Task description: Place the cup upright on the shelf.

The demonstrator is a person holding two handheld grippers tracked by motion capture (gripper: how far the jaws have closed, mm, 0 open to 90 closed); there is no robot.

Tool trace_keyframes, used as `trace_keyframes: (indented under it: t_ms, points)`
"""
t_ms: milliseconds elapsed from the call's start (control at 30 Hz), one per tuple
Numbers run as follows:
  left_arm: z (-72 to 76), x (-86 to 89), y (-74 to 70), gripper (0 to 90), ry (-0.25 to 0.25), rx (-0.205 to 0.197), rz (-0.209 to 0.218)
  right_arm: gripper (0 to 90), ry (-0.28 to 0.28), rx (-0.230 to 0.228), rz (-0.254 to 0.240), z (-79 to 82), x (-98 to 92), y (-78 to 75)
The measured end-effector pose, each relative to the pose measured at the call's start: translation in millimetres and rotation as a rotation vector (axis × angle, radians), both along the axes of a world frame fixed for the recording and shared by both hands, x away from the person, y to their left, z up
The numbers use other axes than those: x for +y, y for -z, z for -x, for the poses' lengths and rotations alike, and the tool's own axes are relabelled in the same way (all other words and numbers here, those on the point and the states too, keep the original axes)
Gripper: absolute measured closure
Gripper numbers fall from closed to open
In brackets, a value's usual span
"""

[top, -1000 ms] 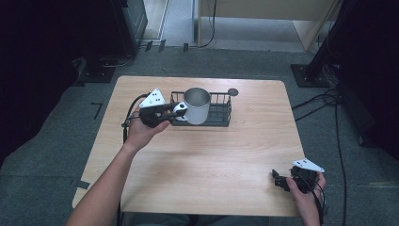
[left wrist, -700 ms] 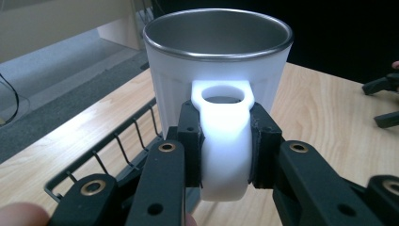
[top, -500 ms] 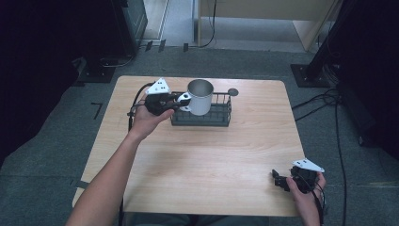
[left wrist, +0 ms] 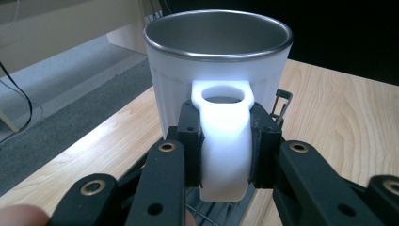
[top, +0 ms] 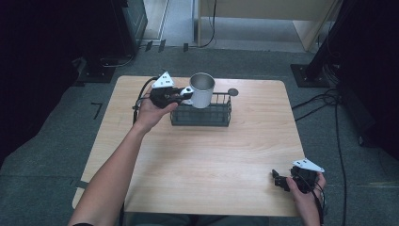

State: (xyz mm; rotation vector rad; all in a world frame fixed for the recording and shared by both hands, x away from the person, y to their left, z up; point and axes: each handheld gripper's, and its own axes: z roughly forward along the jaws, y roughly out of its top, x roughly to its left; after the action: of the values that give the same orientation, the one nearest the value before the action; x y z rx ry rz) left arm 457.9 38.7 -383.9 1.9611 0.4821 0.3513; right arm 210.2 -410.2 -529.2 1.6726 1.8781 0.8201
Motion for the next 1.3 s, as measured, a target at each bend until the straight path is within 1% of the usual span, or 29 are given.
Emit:
trace_keyframes:
  t_ms: [100, 133, 333, 400, 433, 467, 533, 633, 700, 800, 867, 1033, 1133, 1167, 1200, 1267, 1300]
  points:
    - [-3.3, -2.6, 4.4, 72.7, 0.001, 0.007, -0.007, 0.0, 0.0, 0.0, 0.0, 0.0, 0.0, 0.0]
    - [-4.5, -5.2, 7.5, 72.7, -0.003, 0.007, -0.017, 0.0, 0.0, 0.0, 0.0, 0.0, 0.1, 0.0]
    - [-6.7, -9.8, 11.5, 72.7, 0.0, 0.006, -0.013, 0.0, 0.0, 0.0, 0.0, 0.0, 0.0, 0.0]
    - [-8.2, -12.5, 15.9, 72.7, 0.009, 0.015, -0.024, 0.0, 0.0, 0.0, 0.0, 0.0, 0.0, 0.0]
    - [-8.2, -12.5, 15.9, 72.7, 0.009, 0.015, -0.024, 0.0, 0.0, 0.0, 0.0, 0.0, 0.0, 0.0]
    - [-9.6, -13.7, 19.1, 72.7, 0.011, 0.027, -0.023, 0.0, 0.0, 0.0, 0.0, 0.0, 0.0, 0.0]
    - [-10.7, -13.7, 20.2, 72.7, 0.014, 0.029, -0.027, 0.0, 0.0, 0.0, 0.0, 0.0, 0.0, 0.0]
    - [-12.8, -13.2, 22.7, 72.6, 0.016, 0.042, -0.024, 0.0, 0.0, 0.0, 0.0, 0.0, 0.0, 0.0]
    - [-13.8, -12.4, 25.3, 72.6, 0.02, 0.048, -0.014, 0.0, 0.0, 0.0, 0.0, 0.0, 0.0, 0.0]
    - [-16.5, -9.6, 30.2, 72.6, 0.022, 0.076, 0.001, 0.0, 0.0, 0.0, 0.0, 0.0, 0.0, 0.0]
    - [-17.3, -8.4, 32.2, 72.5, 0.025, 0.078, 0.008, 0.0, 0.0, 0.0, 0.0, 0.0, 0.0, 0.0]
    - [-17.8, -8.5, 33.5, 72.3, 0.029, 0.069, -0.003, 0.0, 0.0, 0.0, 0.0, 0.0, 0.0, 0.0]
    - [-17.5, -9.0, 34.2, 71.8, 0.02, 0.065, -0.011, 0.0, 0.0, 0.0, 0.0, 0.0, 0.0, 0.0]
    - [-17.7, -8.9, 34.9, 70.2, 0.017, 0.065, -0.011, 0.0, 0.0, 0.0, 0.0, 0.0, 0.0, 0.0]
    - [-17.5, -8.5, 36.3, 70.2, 0.001, 0.064, -0.004, 0.0, 0.0, 0.0, 0.0, 0.0, 0.0, 0.0]
    - [-18.0, -7.2, 40.1, 67.9, -0.011, 0.079, -0.005, 0.0, 0.0, 0.0, 0.0, 0.0, 0.0, 0.0]
    - [-18.1, -6.1, 42.3, 67.2, -0.014, 0.092, 0.005, 0.0, 0.0, 0.0, 0.0, 0.0, 0.0, 0.0]
